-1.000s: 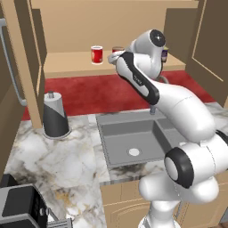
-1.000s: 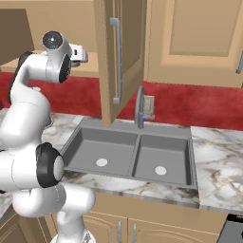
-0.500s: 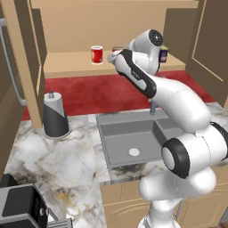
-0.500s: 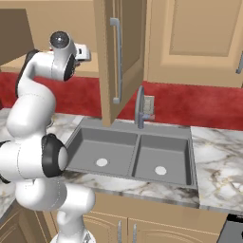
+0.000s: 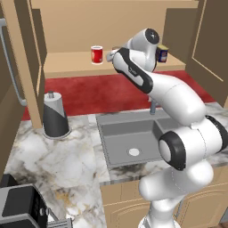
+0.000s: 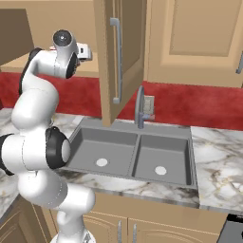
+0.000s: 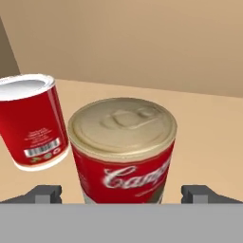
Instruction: Stack two cans on top of the other two cans in the cabinet.
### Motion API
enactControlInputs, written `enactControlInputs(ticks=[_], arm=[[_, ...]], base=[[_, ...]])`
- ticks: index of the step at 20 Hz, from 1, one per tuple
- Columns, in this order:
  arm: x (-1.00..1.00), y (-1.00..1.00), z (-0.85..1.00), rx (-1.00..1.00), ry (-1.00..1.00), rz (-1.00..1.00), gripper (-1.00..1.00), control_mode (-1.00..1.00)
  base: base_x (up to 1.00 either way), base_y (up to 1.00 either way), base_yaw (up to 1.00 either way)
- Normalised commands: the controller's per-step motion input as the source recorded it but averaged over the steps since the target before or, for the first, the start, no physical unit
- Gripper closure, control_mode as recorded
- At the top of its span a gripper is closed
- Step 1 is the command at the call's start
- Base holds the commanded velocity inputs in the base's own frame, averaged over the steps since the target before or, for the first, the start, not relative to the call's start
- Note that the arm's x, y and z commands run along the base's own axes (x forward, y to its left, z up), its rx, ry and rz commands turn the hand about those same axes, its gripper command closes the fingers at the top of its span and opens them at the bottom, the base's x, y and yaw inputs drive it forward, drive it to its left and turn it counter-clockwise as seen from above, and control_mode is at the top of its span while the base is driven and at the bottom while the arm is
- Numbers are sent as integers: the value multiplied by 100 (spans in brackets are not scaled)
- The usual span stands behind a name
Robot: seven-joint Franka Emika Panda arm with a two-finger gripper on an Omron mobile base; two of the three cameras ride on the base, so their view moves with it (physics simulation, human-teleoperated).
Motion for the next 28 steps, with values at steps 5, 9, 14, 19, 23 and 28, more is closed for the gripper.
enactControlInputs(ticks=[5, 9, 14, 19, 23, 28], arm=[[11, 0, -9, 0, 3, 0, -100, -100], [11, 2, -8, 0, 0, 2, -100, -100], [8, 6, -7, 0, 0, 5, -100, -100], [9, 8, -6, 0, 0, 6, 100, -100], [2, 5, -3, 0, 0, 7, 100, -100], [-22, 0, 21, 0, -1, 8, 100, -100]], base=[[0, 0, 0], [0, 0, 0], [0, 0, 0], [0, 0, 0], [0, 0, 0], [0, 0, 0]])
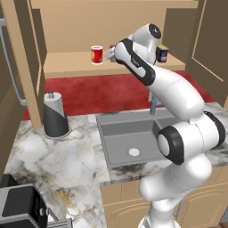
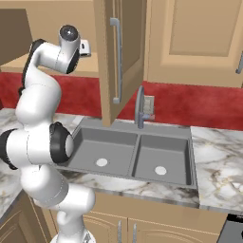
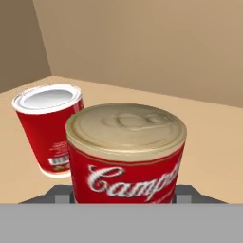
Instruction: Stack two cans on top of the other two cans in the cabinet.
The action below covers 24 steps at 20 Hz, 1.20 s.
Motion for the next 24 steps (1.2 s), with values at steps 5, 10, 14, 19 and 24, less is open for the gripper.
enactControlInputs(ticks=[5, 10, 14, 19, 24], arm=[[-42, 0, 39, 0, -5, 6, 100, -100], [-27, 9, 31, 1, -20, 1, 100, -100], [-4, 28, 14, 1, -23, 0, 100, -100], [5, 24, 23, 3, -12, 0, 100, -100], [19, 24, 25, 0, 0, 0, 100, -100]], base=[[0, 0, 0], [0, 0, 0], [0, 0, 0], [0, 0, 0], [0, 0, 0]])
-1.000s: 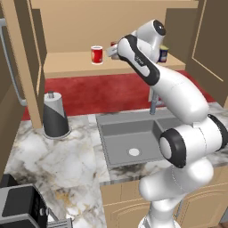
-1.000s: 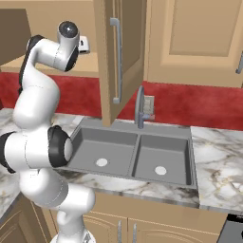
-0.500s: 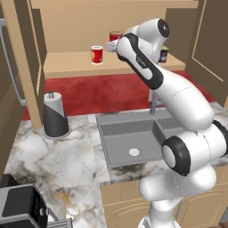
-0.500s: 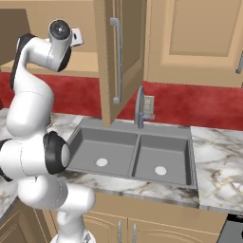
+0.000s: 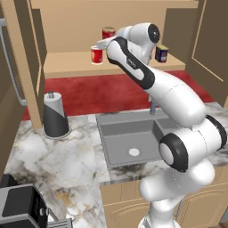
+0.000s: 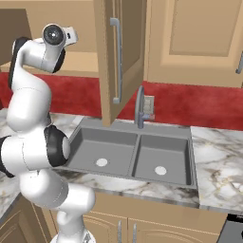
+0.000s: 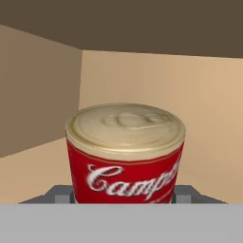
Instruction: Stack two cans on top of the other two cans in the cabinet.
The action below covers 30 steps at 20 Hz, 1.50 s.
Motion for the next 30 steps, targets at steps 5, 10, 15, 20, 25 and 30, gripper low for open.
enactControlInputs(ticks=[5, 10, 15, 20, 25, 30], arm=[[20, 21, 22, 0, 9, 0, 100, -100], [22, 23, 7, 0, 3, 0, 100, -100], [12, 16, -14, 0, 0, 0, 100, -100], [15, 15, -24, 2, 0, 0, 100, -100], [25, 5, -17, 9, 0, 0, 100, -100], [28, 4, -1, 5, 0, 0, 100, -100]], base=[[0, 0, 0], [0, 0, 0], [0, 0, 0], [0, 0, 0], [0, 0, 0], [0, 0, 0]])
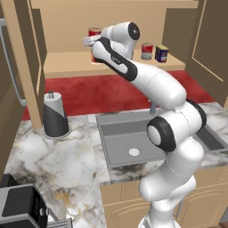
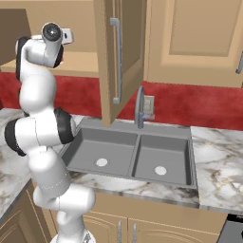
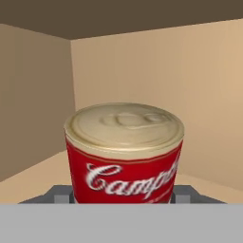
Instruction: Stack two cans on top of the other two cans in the cabinet.
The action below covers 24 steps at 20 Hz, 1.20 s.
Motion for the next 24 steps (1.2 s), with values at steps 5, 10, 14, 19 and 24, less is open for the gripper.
enactControlInputs(ticks=[5, 10, 14, 19, 24], arm=[[13, 2, 0, 0, 0, 0, 100, -100], [10, 3, 0, 0, 0, 0, 100, -100], [0, 0, -1, 0, 0, 0, 100, -100], [-5, 0, -7, 0, 0, 0, 100, -100], [-7, 0, -7, 0, 0, -1, 100, -100]], base=[[0, 0, 0], [0, 0, 0], [0, 0, 0], [0, 0, 0], [0, 0, 0]])
